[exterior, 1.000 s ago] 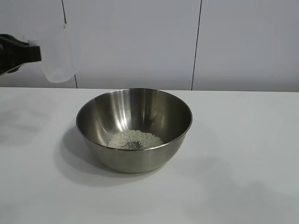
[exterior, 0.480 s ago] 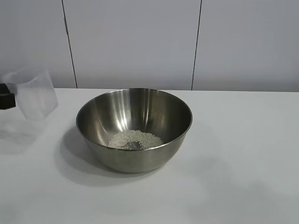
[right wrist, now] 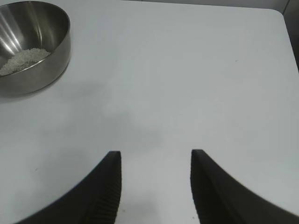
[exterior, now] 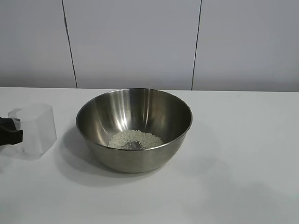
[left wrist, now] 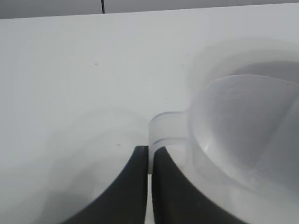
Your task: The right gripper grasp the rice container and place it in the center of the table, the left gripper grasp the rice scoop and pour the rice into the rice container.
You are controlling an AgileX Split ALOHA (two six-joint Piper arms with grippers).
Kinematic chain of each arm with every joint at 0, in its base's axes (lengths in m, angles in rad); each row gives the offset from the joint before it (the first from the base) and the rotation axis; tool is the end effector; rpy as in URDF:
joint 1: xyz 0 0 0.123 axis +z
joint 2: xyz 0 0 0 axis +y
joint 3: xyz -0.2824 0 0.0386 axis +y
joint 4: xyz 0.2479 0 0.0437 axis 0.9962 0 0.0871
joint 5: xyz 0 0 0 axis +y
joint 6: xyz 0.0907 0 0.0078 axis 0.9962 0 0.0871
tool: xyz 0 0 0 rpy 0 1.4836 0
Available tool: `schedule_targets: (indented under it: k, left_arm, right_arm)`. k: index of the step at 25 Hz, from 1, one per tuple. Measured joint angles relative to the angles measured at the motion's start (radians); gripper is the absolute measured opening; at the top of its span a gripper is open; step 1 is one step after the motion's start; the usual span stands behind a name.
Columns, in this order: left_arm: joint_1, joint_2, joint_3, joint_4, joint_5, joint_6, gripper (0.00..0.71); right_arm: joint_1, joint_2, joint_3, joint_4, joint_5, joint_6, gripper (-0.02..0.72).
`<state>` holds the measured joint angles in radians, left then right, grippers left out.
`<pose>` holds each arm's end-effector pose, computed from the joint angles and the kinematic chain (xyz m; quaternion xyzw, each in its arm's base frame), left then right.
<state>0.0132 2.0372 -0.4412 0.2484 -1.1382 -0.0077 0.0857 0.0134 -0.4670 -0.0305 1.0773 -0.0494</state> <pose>0.2814 -0.0166 0.0757 0.0978 0.8200 -0.0619 0.5605 0.0002 -0.0024 0.2667 -0.0583 0.8672 -0.0063 0.4945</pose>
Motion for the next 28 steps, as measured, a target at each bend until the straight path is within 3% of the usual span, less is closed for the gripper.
schedule_targets:
  k: [9, 12, 15, 17, 28]
  left_arm:
    - [0.0, 0.0, 0.018, -0.002, -0.003, 0.008, 0.015]
    - [0.0, 0.0, 0.026, -0.002, -0.005, 0.008, 0.087]
    - [0.0, 0.0, 0.026, -0.002, -0.007, 0.008, 0.237]
    - [0.0, 0.0, 0.031, -0.002, -0.01, 0.008, 0.295]
    - [0.0, 0.0, 0.15, -0.015, -0.014, 0.008, 0.333]
  right_arm:
    - [0.0, 0.0, 0.0, 0.0, 0.001, 0.0, 0.314]
    - [0.0, 0.0, 0.0, 0.0, 0.001, 0.0, 0.314]
    - [0.0, 0.0, 0.0, 0.0, 0.001, 0.0, 0.314]
    - [0.0, 0.0, 0.0, 0.0, 0.001, 0.0, 0.314]
    - [0.0, 0.0, 0.0, 0.0, 0.001, 0.0, 0.314]
